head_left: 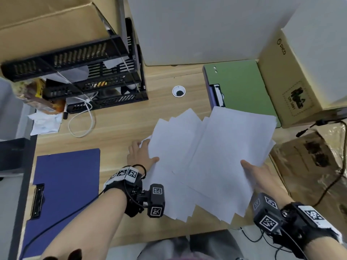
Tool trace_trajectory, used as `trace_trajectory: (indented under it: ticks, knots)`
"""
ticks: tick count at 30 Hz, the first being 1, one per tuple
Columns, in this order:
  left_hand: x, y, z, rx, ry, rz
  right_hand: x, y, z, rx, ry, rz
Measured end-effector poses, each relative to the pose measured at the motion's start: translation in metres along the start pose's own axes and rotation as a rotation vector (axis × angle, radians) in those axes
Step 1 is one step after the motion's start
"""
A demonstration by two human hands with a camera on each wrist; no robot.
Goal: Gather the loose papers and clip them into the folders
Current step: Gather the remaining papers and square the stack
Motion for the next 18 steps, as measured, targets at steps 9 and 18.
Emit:
trace_trajectory:
  ticks: [9,18]
  knots:
    - [-0.03,0.001,0.013,0.043,-0.063,0.01,-0.016,0.005,0.003,0.079,-0.103,0.024]
    - [-0.054,-0.001,0.013,0.273,-0.14,-0.211,-0.043,0.004,0.006,0.139,-0.153,0.118]
Point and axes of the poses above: each hand's wrist, its own z-axis towards the middle knuckle, its own y-axis out of the back of the hand, x = y × z, the point moved 5 cm from there along z, towards the middle knuckle, and after that the axes turned 8 degrees about x, right-handed, at the moved point
